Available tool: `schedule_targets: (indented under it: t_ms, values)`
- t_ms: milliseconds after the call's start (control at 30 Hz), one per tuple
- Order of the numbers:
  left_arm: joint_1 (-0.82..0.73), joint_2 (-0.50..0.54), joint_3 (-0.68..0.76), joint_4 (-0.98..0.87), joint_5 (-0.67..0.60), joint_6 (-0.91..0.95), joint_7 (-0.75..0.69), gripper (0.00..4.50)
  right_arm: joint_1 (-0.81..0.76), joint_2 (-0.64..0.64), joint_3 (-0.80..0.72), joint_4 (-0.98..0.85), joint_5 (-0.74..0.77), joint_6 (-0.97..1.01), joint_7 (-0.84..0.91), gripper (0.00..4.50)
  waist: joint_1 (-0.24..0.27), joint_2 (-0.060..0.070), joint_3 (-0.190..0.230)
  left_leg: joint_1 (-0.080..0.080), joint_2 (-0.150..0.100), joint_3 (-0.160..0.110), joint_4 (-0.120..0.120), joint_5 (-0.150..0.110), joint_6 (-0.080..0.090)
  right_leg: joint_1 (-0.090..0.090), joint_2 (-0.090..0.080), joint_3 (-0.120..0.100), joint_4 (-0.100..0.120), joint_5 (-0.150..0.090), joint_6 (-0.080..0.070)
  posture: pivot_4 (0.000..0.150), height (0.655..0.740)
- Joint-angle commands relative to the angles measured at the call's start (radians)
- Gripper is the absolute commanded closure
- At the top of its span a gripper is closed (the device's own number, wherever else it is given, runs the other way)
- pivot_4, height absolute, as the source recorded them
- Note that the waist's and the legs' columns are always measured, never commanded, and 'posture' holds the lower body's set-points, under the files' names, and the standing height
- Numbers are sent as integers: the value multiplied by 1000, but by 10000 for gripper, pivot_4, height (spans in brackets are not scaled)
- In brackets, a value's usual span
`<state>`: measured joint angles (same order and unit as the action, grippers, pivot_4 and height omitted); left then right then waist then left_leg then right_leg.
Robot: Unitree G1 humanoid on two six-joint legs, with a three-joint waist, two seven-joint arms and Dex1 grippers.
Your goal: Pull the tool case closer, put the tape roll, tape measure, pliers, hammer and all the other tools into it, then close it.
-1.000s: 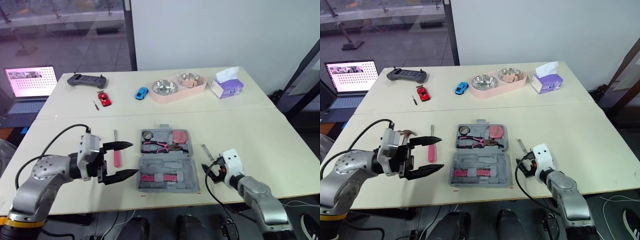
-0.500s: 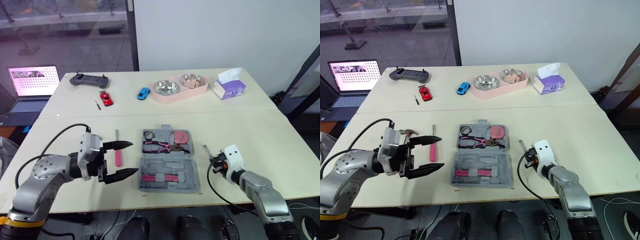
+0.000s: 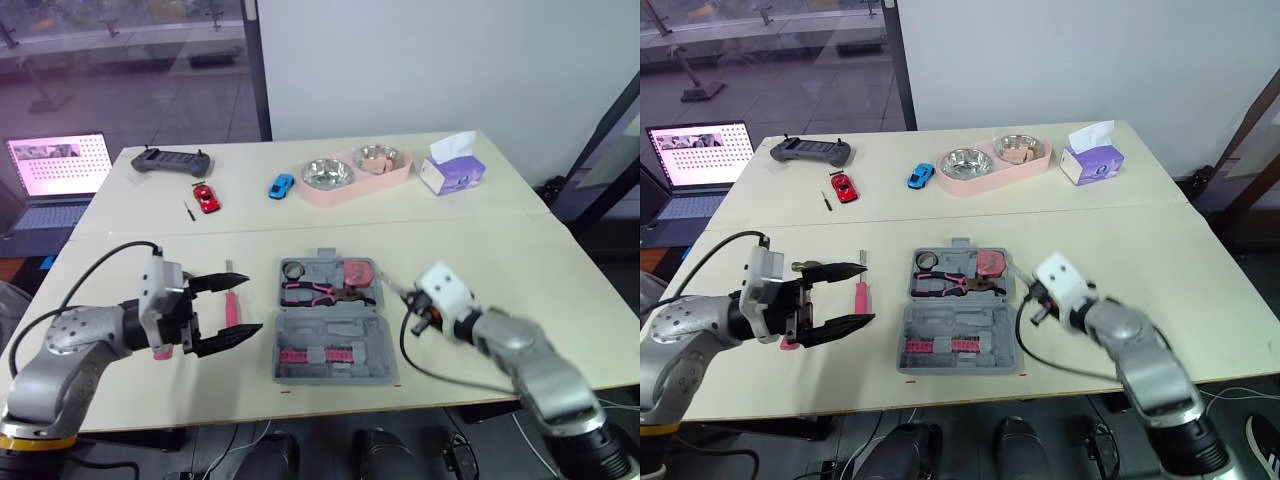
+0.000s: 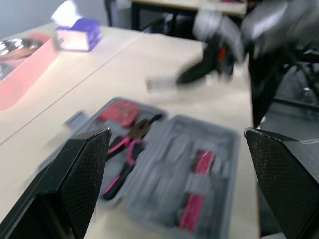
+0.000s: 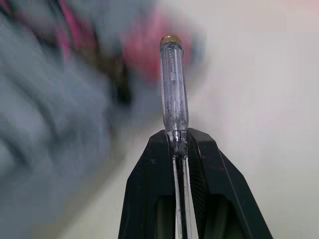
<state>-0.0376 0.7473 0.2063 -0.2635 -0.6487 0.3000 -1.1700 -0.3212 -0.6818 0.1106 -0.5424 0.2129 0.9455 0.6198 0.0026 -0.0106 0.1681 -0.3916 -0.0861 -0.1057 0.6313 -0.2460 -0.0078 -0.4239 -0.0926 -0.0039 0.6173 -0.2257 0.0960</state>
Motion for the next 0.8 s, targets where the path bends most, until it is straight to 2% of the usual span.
schedule_targets:
  t_ms: [33, 133, 267, 467, 800]
  values:
    - [-18, 14, 17, 78, 18, -53, -57, 0, -205, -83, 148, -122, 131, 213, 166, 44597, 2, 0, 0, 0, 0, -1, 0, 0, 0, 0, 0, -1, 0, 0, 0, 1500, 7400]
    - [-38, 24, 5, 148, 46, -89, -106, 0, -451, -45, 335, -69, 187, 388, 212, 44597, 2, -1, 0, -1, 1, -1, 0, 0, 0, 0, 0, -2, -1, 0, 0, 1500, 7400]
    - [-44, 34, -12, 194, 84, -130, -148, 0, -588, 20, 500, 43, 193, 493, 199, 44597, 6, -2, 0, -2, -1, -2, 0, 0, 0, -1, -3, -2, -1, 0, -1, 1500, 7400]
    - [-1, 30, -14, 162, 100, -155, -152, 0, -663, 125, 646, 248, 73, 377, 115, 44597, -1, -2, 0, -3, -3, -2, 0, 0, 0, -3, -5, -1, -1, 2, 2, 1500, 7400]
    - [65, 20, -3, 102, 86, -155, -118, 0, -700, 158, 753, 365, 0, 267, 157, 44597, -20, -1, 0, -3, -2, -2, -2, 0, 0, -5, -4, -1, 3, 2, 3, 1500, 7400]
